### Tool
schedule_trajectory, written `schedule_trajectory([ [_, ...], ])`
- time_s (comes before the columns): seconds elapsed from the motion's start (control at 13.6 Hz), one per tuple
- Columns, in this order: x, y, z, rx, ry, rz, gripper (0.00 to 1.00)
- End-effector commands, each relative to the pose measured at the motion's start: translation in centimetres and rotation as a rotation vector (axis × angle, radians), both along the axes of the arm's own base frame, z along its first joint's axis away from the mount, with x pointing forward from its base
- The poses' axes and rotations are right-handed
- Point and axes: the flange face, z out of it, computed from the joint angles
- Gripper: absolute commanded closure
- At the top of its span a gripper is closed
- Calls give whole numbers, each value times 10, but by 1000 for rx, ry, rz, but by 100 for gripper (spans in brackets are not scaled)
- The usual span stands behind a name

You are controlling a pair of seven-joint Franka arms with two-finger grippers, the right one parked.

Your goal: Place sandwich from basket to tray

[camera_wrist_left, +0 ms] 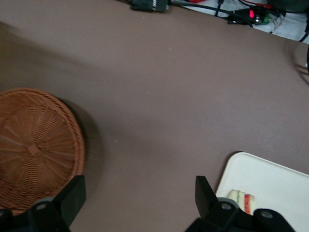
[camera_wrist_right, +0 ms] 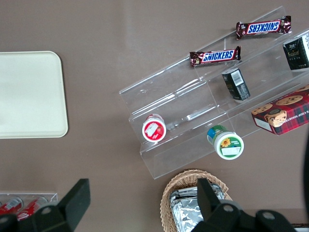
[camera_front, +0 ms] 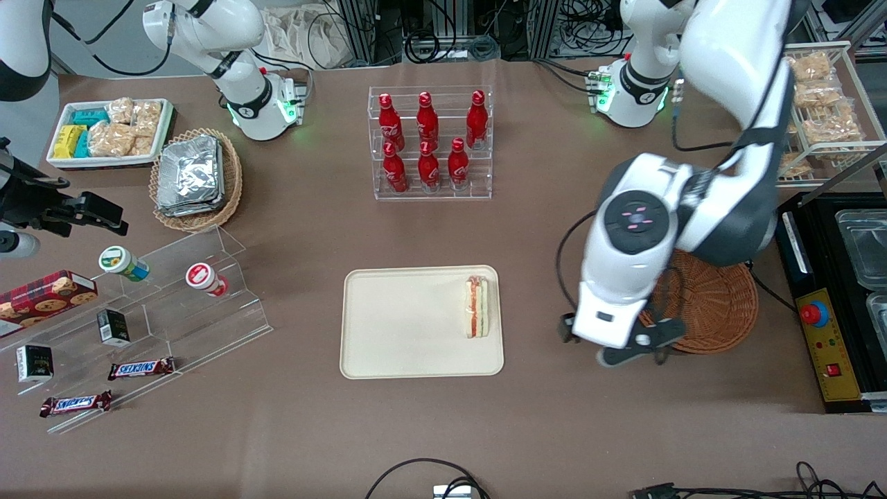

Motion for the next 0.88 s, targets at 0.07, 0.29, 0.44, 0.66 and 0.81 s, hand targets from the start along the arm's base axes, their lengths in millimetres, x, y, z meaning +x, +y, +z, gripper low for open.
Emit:
schedule_trajectory([
  [0.07,-4,58,46,-37,32,-27,0],
  [0.29,-7,75,57,-38,47,-37,0],
  [0.44,-7,85,63,-49,47,-22,0],
  [0.66,-7,120,74,-84,81,-71,0],
  [0.81,-7,156,84,-98,99,-76,0],
])
